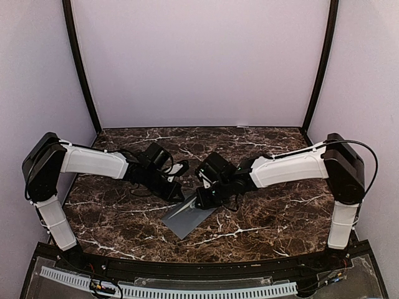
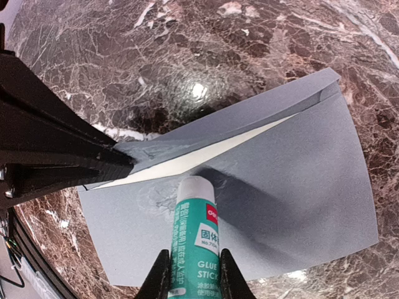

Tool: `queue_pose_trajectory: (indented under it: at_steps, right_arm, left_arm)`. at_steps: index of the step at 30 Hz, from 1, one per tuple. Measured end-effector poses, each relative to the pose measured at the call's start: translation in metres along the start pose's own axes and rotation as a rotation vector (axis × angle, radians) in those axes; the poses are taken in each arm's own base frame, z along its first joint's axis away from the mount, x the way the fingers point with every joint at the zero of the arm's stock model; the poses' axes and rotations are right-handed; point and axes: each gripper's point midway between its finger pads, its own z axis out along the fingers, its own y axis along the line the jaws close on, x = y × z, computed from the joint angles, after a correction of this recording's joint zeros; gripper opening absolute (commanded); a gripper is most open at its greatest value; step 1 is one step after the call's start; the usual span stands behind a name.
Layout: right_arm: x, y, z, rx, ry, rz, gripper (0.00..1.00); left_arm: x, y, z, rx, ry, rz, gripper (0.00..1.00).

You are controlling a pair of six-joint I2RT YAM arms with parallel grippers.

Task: Place the letter into the envelope and seal it
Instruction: Paint the envelope at the center of the board.

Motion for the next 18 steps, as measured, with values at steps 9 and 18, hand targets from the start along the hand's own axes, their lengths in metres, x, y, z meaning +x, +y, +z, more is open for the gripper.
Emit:
queue_pose_trajectory:
  at_steps: [9, 18]
  right_arm:
    - [0.009, 0.013, 0.001, -0.029, 0.02, -0.017, 0.0]
    - [0.009, 0.018, 0.001, -0.033, 0.023, -0.02, 0.0]
  left_arm:
    - [0.0, 0.0, 0.0, 0.001, 0.0, -0.002, 0.0]
    - [0.0, 0.0, 0.0, 0.001, 0.0, -0.002, 0.0]
